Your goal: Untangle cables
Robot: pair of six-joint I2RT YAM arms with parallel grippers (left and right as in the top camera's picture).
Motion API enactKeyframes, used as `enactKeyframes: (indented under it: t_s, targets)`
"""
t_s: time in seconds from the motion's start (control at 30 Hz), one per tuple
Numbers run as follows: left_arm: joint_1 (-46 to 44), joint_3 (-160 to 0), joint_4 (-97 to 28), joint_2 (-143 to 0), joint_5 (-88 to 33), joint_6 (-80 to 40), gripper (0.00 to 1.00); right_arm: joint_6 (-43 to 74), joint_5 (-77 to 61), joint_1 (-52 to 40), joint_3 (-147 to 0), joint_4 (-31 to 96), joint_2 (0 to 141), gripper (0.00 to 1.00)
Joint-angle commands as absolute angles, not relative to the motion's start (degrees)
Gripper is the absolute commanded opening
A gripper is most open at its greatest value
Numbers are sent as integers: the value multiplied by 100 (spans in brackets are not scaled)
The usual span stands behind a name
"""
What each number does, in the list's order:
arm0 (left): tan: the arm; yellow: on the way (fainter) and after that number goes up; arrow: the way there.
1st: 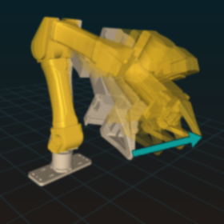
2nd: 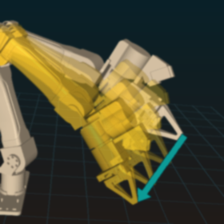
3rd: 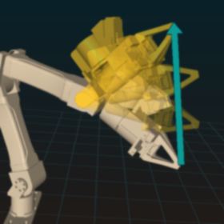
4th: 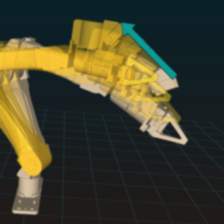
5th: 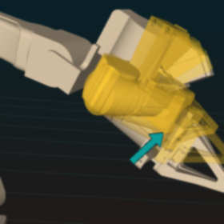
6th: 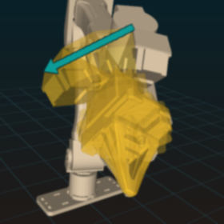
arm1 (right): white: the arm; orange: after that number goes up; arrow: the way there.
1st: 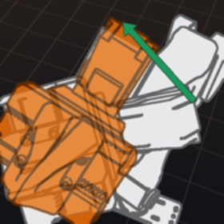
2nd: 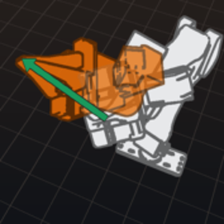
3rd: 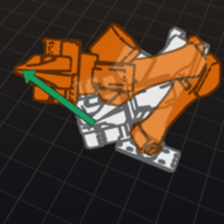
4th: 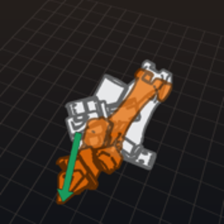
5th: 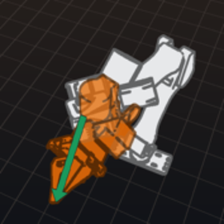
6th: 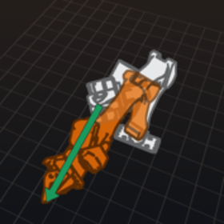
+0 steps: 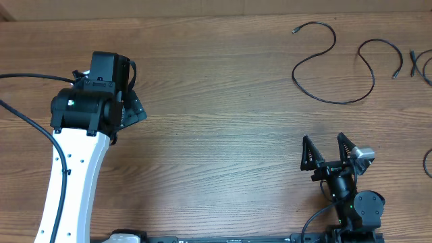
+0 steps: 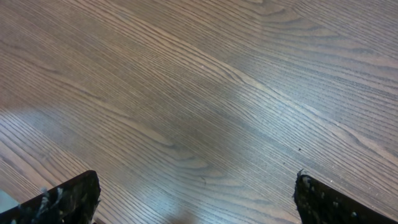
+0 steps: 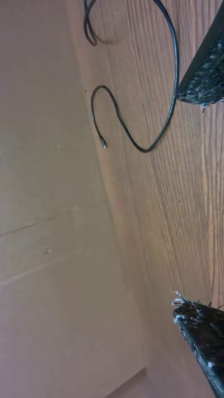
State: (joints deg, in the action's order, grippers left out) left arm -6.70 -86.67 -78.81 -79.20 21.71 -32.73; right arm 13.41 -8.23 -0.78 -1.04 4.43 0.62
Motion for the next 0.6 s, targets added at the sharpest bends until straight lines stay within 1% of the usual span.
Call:
enactKeyframes:
  t_s: [0.0, 0.57]
  targets:
    - [-668, -8650, -7881, -7940, 2244, -3367, 100, 980, -709, -67, -43, 445, 14, 100]
    - [-668, -8650, -7881, -7940, 2244, -3367, 99, 893, -906, -67, -43, 412, 14, 100]
